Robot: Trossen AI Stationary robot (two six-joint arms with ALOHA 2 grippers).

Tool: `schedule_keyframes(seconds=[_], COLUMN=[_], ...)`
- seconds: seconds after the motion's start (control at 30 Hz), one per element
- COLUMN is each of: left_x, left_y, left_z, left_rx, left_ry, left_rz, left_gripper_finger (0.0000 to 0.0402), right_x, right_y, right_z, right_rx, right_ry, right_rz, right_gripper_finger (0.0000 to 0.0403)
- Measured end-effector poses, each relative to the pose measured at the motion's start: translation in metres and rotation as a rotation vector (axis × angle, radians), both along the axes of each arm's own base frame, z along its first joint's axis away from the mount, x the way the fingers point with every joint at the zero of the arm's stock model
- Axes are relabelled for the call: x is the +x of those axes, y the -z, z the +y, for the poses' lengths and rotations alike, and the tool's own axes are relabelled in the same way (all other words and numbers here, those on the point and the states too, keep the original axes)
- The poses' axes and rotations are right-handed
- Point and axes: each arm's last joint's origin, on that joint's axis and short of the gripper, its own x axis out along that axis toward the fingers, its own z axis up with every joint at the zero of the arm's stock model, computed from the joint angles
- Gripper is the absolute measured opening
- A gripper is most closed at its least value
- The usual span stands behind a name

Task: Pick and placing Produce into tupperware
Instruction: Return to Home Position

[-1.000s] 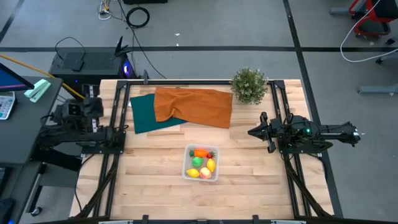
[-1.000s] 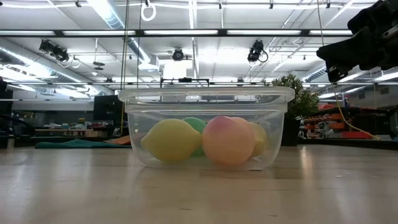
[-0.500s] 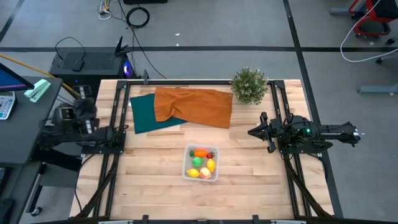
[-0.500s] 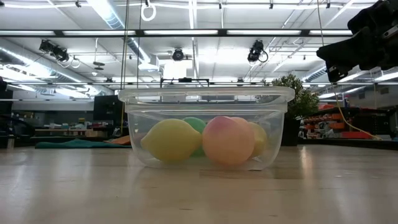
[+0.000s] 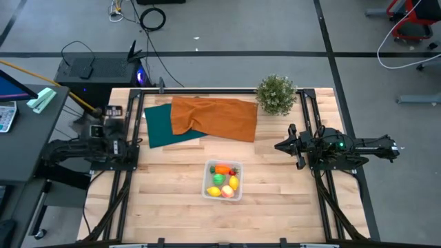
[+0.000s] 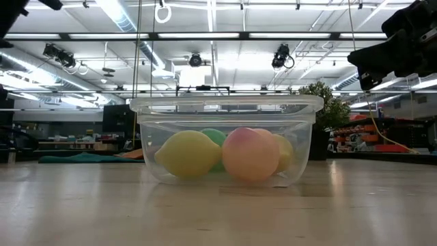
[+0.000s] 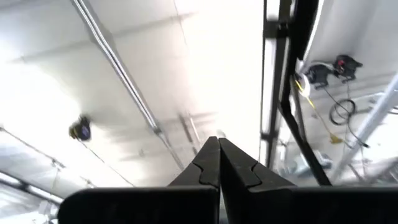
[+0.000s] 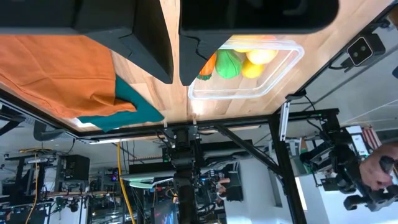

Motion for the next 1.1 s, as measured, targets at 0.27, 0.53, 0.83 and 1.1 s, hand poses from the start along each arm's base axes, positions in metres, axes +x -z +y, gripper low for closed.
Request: schedule_keyframes(seconds=[0.27,0.53,0.83,1.1], left_x=[0.026,0.047,0.054,0.056], left_y=[0.018,0.048,0.069,0.088], left_z=[0.002,0.003,0.003,0.003], left_rx=[-0.090,-0.233,-0.279,-0.320], left_ry=[0.113,0.207,0.208,0.195], left_rz=[0.317,0.688,0.916,1.103], left_gripper_finger=[0.0005,0.0006,0.0006,0.0005], right_x=[0.000,0.000,0.000,0.000], right_y=[0.000,0.000,0.000,0.000], right_z=[0.000,0.000,0.000,0.000], right_rx=[0.000,0.000,0.000,0.000], right_ry=[0.000,0.000,0.000,0.000], right_rz=[0.000,0.000,0.000,0.000], right_gripper_finger=[0.0001,0.0001,0.0001,0.0001])
